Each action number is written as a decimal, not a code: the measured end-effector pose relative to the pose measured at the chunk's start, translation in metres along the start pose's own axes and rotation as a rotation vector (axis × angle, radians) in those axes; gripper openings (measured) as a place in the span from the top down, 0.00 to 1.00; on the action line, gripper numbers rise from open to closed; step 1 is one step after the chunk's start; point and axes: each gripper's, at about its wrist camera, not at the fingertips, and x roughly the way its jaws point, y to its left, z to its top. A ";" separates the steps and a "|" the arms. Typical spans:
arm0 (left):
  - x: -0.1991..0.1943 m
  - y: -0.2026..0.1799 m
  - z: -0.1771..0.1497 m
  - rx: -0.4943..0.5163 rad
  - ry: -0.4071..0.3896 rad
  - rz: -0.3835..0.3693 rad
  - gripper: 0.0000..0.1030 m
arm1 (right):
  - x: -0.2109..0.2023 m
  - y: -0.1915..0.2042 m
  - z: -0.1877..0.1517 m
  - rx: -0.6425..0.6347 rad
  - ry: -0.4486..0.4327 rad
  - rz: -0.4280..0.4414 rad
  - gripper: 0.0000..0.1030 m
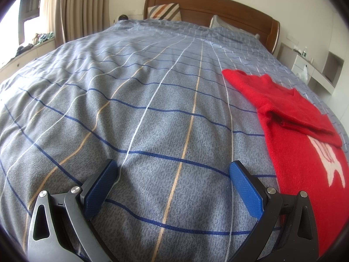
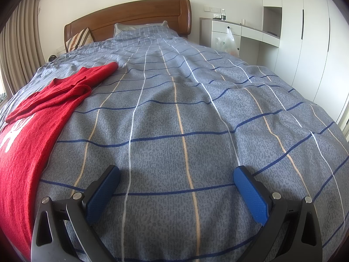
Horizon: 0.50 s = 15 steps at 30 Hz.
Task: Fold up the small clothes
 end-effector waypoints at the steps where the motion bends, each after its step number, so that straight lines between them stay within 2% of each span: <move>1: 0.000 0.000 0.000 0.000 0.000 0.000 0.01 | 0.000 0.000 0.000 0.000 0.000 0.000 0.00; 10: 0.001 -0.001 0.000 0.010 0.009 0.014 0.01 | 0.000 0.000 0.000 0.000 0.000 0.000 0.00; 15: 0.001 0.000 0.006 0.024 0.062 0.025 0.01 | 0.000 0.001 0.000 0.000 -0.001 0.000 0.00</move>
